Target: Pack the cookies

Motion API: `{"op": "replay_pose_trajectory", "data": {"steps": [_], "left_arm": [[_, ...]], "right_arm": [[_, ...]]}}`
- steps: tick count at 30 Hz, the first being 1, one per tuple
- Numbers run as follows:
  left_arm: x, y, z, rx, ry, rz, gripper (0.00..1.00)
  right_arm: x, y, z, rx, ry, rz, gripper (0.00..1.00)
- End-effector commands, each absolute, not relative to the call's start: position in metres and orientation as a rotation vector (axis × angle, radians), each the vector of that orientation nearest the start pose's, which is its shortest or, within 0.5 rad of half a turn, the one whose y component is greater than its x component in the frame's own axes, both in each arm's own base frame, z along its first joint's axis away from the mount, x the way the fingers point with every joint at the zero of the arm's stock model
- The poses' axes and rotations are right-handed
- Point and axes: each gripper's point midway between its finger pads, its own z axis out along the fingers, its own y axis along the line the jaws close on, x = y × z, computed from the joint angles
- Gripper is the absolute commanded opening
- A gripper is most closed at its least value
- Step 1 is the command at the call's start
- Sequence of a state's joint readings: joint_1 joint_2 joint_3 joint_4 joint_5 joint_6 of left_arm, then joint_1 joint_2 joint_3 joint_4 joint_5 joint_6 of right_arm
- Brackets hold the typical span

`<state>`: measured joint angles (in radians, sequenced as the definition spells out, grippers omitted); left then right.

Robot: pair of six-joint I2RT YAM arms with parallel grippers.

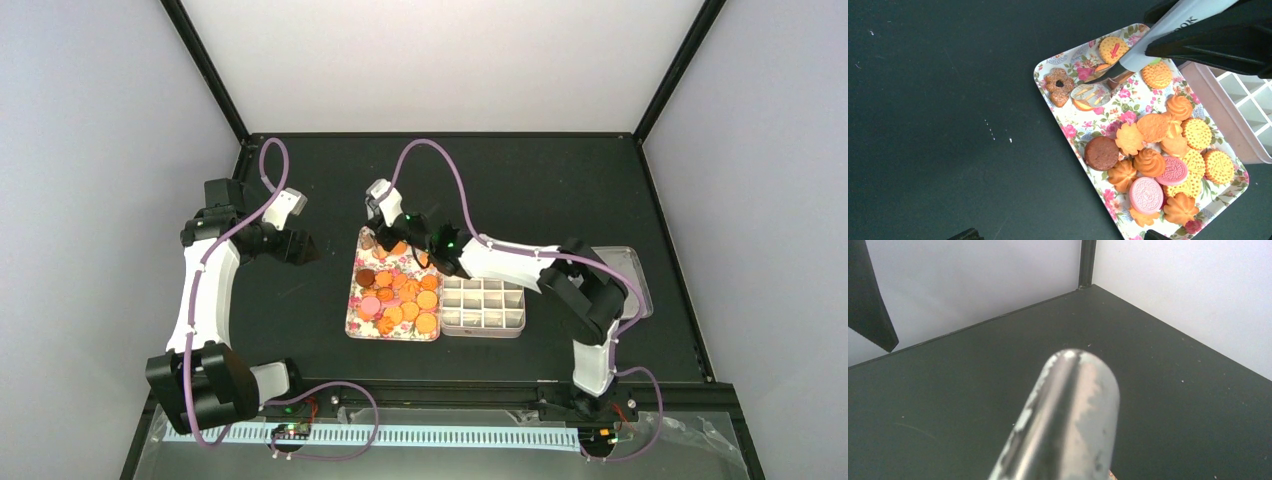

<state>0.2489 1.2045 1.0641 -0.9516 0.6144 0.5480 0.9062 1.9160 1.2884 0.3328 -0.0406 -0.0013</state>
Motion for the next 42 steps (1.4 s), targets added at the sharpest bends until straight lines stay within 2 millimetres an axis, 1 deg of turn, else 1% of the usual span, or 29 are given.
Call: {"op": "replay_pose_trajectory", "data": {"steps": [1, 9, 11, 13, 17, 21, 25, 32, 38, 40, 42], "left_arm": [[0.289, -0.029, 0.206, 0.561, 2.345, -0.486, 0.86], [0.288, -0.029, 0.206, 0.566, 2.345, -0.479, 0.86], [0.288, -0.029, 0.206, 0.565, 2.346, -0.481, 0.86], [0.289, -0.029, 0.206, 0.566, 2.346, -0.480, 0.86], [0.290, -0.029, 0.207, 0.566, 2.343, -0.480, 0.86], [0.291, -0.028, 0.207, 0.567, 2.345, -0.474, 0.86], [0.293, -0.028, 0.207, 0.564, 2.347, -0.481, 0.86], [0.294, -0.027, 0.206, 0.567, 2.348, -0.479, 0.86], [0.295, -0.028, 0.204, 0.562, 2.352, -0.488, 0.86], [0.295, -0.028, 0.204, 0.562, 2.354, -0.489, 0.86], [0.295, -0.027, 0.204, 0.560, 2.354, -0.488, 0.86]], "right_arm": [[0.343, 0.449, 0.203, -0.851, 1.718, 0.680, 0.10], [0.340, 0.447, 0.242, -0.817, 1.652, 0.708, 0.08], [0.340, 0.446, 0.248, -0.813, 1.641, 0.708, 0.08], [0.341, 0.447, 0.248, -0.814, 1.639, 0.708, 0.08], [0.344, 0.456, 0.242, -0.827, 1.646, 0.715, 0.15], [0.347, 0.464, 0.229, -0.834, 1.662, 0.697, 0.27], [0.350, 0.466, 0.217, -0.840, 1.679, 0.680, 0.32], [0.350, 0.464, 0.195, -0.861, 1.713, 0.646, 0.34], [0.349, 0.464, 0.183, -0.881, 1.730, 0.633, 0.34], [0.349, 0.465, 0.181, -0.886, 1.735, 0.632, 0.32], [0.347, 0.465, 0.181, -0.892, 1.736, 0.635, 0.29]]}}
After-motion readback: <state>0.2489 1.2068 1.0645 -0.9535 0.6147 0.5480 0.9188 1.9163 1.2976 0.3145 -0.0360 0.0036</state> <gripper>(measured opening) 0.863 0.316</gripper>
